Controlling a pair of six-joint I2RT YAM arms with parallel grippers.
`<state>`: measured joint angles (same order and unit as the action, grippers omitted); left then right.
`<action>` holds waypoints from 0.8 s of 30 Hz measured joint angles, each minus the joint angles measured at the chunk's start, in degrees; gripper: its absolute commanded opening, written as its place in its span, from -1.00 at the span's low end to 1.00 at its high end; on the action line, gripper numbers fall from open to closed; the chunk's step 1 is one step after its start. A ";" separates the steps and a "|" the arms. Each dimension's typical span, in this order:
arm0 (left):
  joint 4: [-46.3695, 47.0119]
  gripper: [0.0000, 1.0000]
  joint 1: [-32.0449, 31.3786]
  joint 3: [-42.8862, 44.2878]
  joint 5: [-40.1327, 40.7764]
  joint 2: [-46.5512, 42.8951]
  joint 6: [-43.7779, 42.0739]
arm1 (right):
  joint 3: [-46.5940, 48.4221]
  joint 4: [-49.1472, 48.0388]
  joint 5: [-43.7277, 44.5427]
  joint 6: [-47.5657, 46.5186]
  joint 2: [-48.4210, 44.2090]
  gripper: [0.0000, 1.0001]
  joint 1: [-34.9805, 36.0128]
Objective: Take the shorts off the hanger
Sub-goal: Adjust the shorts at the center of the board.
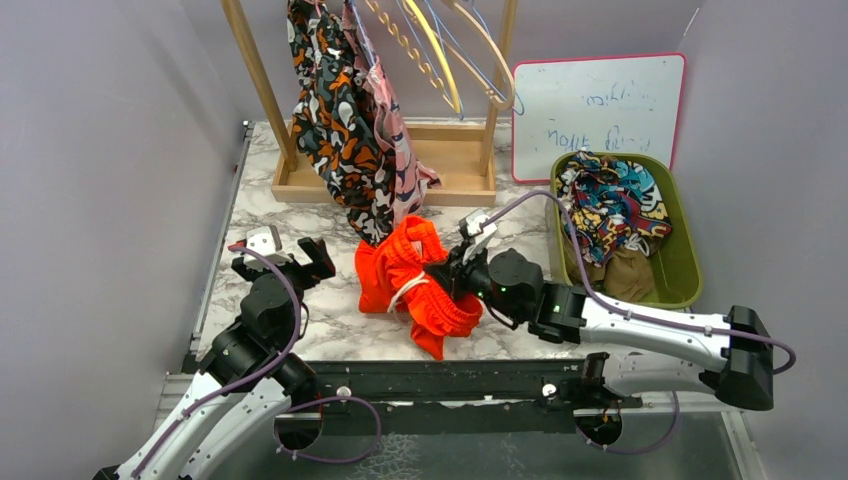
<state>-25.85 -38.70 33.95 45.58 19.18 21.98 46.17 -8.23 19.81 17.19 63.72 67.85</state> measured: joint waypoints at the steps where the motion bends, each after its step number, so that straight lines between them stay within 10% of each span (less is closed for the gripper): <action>1: 0.00 0.98 0.00 0.00 -0.02 0.00 0.00 | -1.18 0.72 0.00 1.09 0.04 -0.90 -0.59; 5: 0.02 0.98 0.00 0.00 -0.20 0.02 -0.13 | -7.02 7.56 0.33 6.60 3.80 -0.61 -2.78; 9: 0.04 0.98 0.00 0.00 -0.63 0.42 -0.17 | -9.27 16.48 0.46 11.23 7.45 0.36 -3.45; 13: 0.04 0.98 0.00 0.00 -1.20 1.09 -0.24 | -8.44 18.10 -0.44 12.81 8.13 0.87 -3.63; 24: 0.26 0.98 0.00 0.00 -1.49 1.38 -0.61 | 3.87 22.23 -1.64 12.59 29.70 0.84 -3.85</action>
<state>-25.58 -38.70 33.95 44.10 20.56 21.37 50.04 14.00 18.17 29.78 93.43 64.01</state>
